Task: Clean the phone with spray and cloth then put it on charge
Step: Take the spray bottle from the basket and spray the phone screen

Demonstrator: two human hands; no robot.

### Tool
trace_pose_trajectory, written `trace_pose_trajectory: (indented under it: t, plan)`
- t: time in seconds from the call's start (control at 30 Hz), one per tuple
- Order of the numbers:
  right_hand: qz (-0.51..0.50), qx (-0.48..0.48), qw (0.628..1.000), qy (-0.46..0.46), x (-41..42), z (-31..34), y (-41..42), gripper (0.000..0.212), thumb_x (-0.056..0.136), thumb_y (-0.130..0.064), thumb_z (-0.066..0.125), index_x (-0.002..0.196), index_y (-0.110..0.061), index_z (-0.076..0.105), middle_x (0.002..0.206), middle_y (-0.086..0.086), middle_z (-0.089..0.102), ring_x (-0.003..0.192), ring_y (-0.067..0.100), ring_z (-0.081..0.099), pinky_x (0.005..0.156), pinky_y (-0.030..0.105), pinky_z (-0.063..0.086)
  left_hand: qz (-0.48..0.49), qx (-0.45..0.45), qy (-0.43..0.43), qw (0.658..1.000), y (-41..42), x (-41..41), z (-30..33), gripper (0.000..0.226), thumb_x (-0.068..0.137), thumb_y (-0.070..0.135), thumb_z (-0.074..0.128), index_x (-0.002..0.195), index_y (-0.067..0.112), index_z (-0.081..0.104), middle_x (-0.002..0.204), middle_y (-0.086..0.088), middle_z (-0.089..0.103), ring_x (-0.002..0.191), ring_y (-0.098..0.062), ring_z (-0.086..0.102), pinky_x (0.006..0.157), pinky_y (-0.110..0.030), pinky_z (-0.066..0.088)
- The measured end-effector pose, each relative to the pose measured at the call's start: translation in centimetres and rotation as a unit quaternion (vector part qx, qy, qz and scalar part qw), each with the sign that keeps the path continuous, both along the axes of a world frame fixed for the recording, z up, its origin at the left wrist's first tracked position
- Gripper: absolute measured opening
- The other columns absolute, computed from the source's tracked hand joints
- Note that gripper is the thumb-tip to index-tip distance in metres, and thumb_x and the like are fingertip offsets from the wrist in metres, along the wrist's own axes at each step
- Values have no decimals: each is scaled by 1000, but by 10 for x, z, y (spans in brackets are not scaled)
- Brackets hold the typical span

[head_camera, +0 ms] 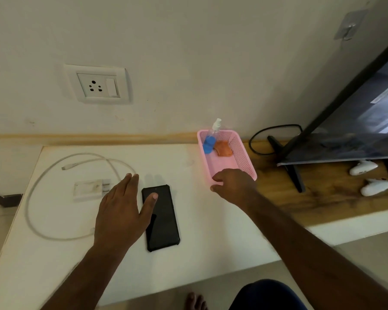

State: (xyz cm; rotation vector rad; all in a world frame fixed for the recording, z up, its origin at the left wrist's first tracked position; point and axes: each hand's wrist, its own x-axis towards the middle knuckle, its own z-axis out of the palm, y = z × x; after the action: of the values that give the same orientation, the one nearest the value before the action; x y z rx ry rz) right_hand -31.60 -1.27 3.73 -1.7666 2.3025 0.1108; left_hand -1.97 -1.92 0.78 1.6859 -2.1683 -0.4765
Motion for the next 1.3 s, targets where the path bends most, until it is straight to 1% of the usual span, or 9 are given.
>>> trace_pose_trajectory:
  t: [0.13, 0.57, 0.67, 0.77, 0.9, 0.97, 1.03, 1.17, 1.3]
  plan:
    - [10, -11, 1000, -2, 10, -2, 15, 39, 92, -46, 60, 125, -26, 65, 120, -4, 66, 104, 20, 61, 92, 32, 49, 1, 1, 2, 1000, -1, 2, 2, 84, 92, 68, 28, 150, 8, 38, 156, -14, 40, 143, -31, 38, 115, -48, 31]
    - [24, 19, 999, -26, 25, 2, 90, 40, 90, -49, 62, 125, -29, 65, 119, -8, 67, 106, 16, 61, 92, 30, 48, -4, 4, 19, 1000, 2, 4, 7, 83, 92, 66, 31, 149, 7, 39, 155, -17, 41, 142, -33, 39, 115, -50, 31]
    - [18, 36, 999, -37, 24, 5, 97, 52, 82, -63, 63, 123, -30, 66, 120, -13, 66, 106, 12, 59, 90, 30, 48, -4, 3, 22, 1000, 2, 3, 7, 83, 92, 66, 32, 149, 6, 40, 154, -17, 42, 142, -33, 39, 114, -50, 32]
    - [-33, 16, 995, -92, 21, 16, 89, 72, 69, -84, 54, 114, -30, 68, 108, -16, 68, 92, 5, 60, 78, 27, 50, -4, 0, 20, 1000, 2, 2, 6, 84, 92, 67, 30, 149, 6, 41, 154, -17, 42, 142, -33, 40, 114, -49, 33]
    - [-151, -137, 959, -195, 12, 29, 46, 44, 76, -59, 74, 107, -31, 61, 95, -14, 62, 77, -2, 57, 64, 24, 51, -2, 2, 17, 1000, 0, 2, 3, 84, 92, 69, 29, 150, 8, 40, 155, -15, 41, 143, -31, 39, 114, -48, 31]
    - [-190, -169, 937, -241, 10, 30, 23, 52, 75, -45, 82, 118, -25, 59, 101, -11, 59, 84, 8, 61, 72, 29, 57, -3, 0, 18, 1000, 0, 3, 3, 83, 92, 68, 29, 149, 9, 40, 155, -14, 42, 143, -31, 39, 114, -48, 32]
    - [-195, -180, 932, -248, 9, 28, 4, 62, 74, -42, 84, 125, -20, 57, 107, -10, 58, 92, 14, 60, 77, 31, 56, 0, -1, 20, 1000, -1, 2, 2, 83, 92, 67, 31, 149, 8, 41, 155, -14, 42, 142, -31, 39, 114, -48, 32]
    - [-192, -173, 931, -259, 9, 16, -16, 52, 77, -37, 82, 119, -17, 59, 110, -1, 66, 91, 20, 64, 77, 42, 61, 2, -4, 20, 1000, -3, 2, -1, 83, 92, 67, 31, 148, 7, 42, 153, -15, 44, 142, -31, 41, 113, -48, 33]
    - [-195, -179, 931, -250, 8, 9, -21, 49, 82, -41, 77, 120, -16, 60, 113, 2, 68, 92, 21, 64, 79, 43, 60, -4, -6, 20, 1000, -3, 1, -1, 82, 92, 66, 33, 148, 7, 41, 152, -17, 45, 141, -32, 42, 113, -50, 34]
